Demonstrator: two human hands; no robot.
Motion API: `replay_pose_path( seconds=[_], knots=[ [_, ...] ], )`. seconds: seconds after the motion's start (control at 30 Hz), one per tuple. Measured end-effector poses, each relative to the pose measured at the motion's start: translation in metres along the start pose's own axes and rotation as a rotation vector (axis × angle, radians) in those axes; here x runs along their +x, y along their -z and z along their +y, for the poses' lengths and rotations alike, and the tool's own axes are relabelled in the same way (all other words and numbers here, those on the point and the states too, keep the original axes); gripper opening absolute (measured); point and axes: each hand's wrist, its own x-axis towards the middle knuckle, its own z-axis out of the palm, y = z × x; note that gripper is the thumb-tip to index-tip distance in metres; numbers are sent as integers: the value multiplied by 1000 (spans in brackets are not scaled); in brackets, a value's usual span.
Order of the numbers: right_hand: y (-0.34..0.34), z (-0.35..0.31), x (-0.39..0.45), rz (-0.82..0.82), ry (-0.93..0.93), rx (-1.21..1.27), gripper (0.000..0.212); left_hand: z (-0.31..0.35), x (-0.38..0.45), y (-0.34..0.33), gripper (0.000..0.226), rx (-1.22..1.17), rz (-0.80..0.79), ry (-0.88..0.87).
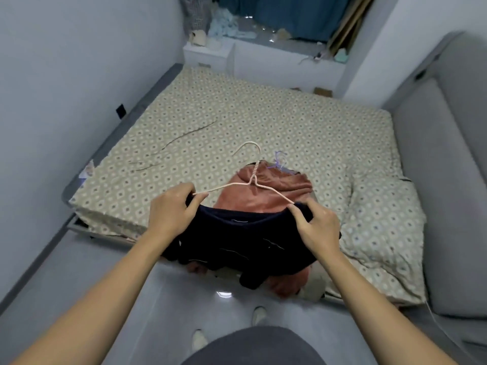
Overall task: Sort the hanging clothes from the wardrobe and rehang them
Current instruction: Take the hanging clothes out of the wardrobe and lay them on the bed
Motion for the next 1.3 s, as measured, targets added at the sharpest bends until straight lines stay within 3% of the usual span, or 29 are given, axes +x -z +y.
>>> replay_pose_path(
  seconds=[0.37, 0.53, 0.87, 1.03, 1.13, 1.3],
  knots=[
    [9, 85, 55, 77, -221, -99, 44, 64, 129, -84, 53, -82, -166, -170],
    [-13, 148, 129, 41, -258, -98, 32, 91, 204, -150, 48, -49, -243, -163],
    [-129, 299, 271, -269, -305, -109, 40, 109, 338, -327, 65, 66, -435, -4],
    [-191, 346, 304, -421, -361, -99, 37, 99, 365, -393, 52, 119, -517, 91],
    [-214, 358, 312, -519, -339, -163, 40, 96, 377, -410, 46, 89, -541, 150],
    [-227, 326, 313, -625, -146, -247, 47, 88, 369, -384, 49, 248, -493, 70]
  ],
)
